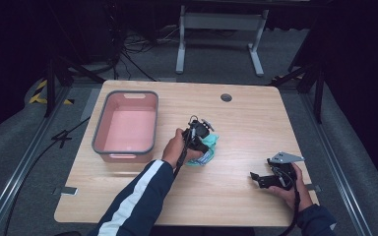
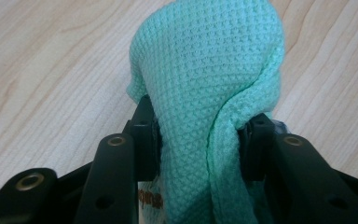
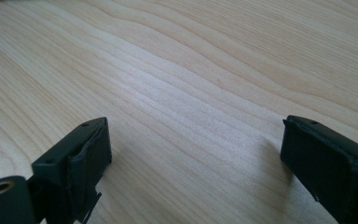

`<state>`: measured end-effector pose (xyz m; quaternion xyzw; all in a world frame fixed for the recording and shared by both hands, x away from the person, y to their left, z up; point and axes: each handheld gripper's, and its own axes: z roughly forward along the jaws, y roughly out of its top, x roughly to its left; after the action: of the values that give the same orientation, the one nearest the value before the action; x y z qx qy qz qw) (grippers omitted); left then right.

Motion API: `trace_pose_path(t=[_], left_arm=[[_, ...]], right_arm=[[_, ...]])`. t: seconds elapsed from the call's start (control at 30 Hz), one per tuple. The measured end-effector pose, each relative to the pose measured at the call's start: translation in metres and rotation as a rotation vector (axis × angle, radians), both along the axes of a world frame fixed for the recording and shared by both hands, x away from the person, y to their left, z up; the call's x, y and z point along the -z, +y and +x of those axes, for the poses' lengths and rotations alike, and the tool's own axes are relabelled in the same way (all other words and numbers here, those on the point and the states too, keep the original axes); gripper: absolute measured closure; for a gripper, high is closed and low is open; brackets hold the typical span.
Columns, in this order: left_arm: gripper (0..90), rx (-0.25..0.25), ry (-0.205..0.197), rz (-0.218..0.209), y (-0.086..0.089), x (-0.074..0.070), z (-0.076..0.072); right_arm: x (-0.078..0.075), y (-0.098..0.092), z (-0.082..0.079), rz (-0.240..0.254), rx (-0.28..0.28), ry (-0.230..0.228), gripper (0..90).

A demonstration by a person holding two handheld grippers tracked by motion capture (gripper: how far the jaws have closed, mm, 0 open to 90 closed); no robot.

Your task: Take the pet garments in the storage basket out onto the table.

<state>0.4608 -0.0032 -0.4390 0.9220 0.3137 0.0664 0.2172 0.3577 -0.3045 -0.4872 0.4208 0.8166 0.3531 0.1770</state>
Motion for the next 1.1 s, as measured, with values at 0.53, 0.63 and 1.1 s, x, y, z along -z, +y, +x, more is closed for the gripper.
trace_pose_path(t=[0.53, 0.63, 1.1], left_arm=[[36.1, -0.015, 0.002, -0.002, -0.001, 0.004, -0.001], [31.8, -0.011, -0.004, -0.007, -0.001, 0.002, -0.002], [24.6, 0.006, -0.025, -0.053, -0.002, -0.012, -0.006]], right_arm=[[0.000, 0.000, 0.000, 0.000, 0.000, 0.000, 8.9], [0.000, 0.000, 0.000, 0.000, 0.000, 0.000, 8.9], [0.000, 0.000, 0.000, 0.000, 0.000, 0.000, 8.9]])
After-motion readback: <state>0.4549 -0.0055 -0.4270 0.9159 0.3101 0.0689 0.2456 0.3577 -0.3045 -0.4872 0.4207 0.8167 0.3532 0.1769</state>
